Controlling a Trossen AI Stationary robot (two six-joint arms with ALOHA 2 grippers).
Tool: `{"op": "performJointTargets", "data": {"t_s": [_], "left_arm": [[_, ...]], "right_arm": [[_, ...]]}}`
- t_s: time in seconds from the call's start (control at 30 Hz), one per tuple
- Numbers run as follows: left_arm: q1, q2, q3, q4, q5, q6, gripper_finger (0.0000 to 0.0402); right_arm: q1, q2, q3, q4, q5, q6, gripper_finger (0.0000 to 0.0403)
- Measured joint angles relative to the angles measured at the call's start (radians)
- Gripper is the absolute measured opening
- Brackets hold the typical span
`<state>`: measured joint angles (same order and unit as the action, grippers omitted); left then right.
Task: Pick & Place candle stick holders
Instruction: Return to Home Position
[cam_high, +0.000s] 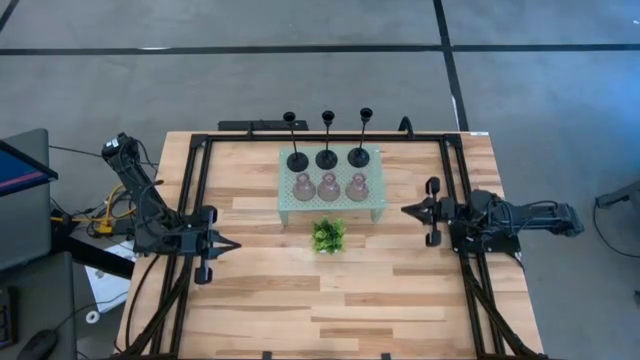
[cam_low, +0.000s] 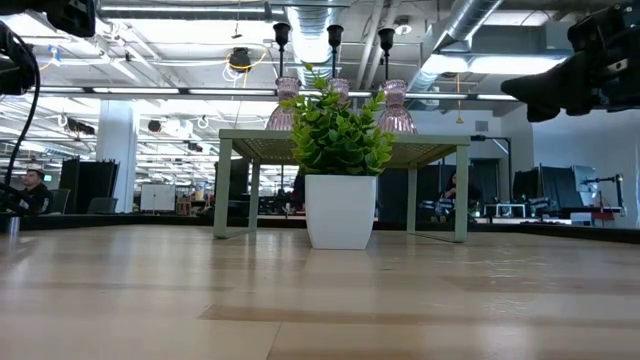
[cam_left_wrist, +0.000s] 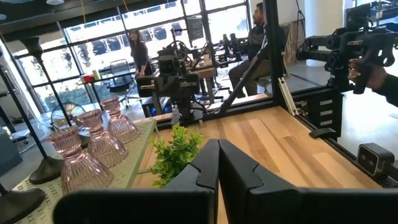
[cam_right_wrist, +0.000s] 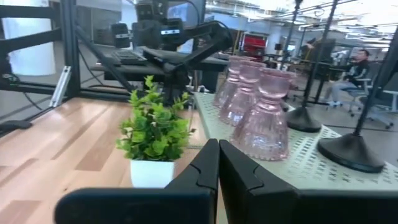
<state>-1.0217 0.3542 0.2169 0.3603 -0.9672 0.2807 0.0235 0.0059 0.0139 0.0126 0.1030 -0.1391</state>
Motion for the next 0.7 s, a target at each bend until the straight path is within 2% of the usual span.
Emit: {"op": "performJointTargets", "data": {"t_s": [0.7], "left_arm": [[0.004,-0.002,0.0,0.005,0.014,0.048,0.0005]], "right_arm": [[-0.019,0.0,0.0,0.007,0.003,0.0,0.0]]}}
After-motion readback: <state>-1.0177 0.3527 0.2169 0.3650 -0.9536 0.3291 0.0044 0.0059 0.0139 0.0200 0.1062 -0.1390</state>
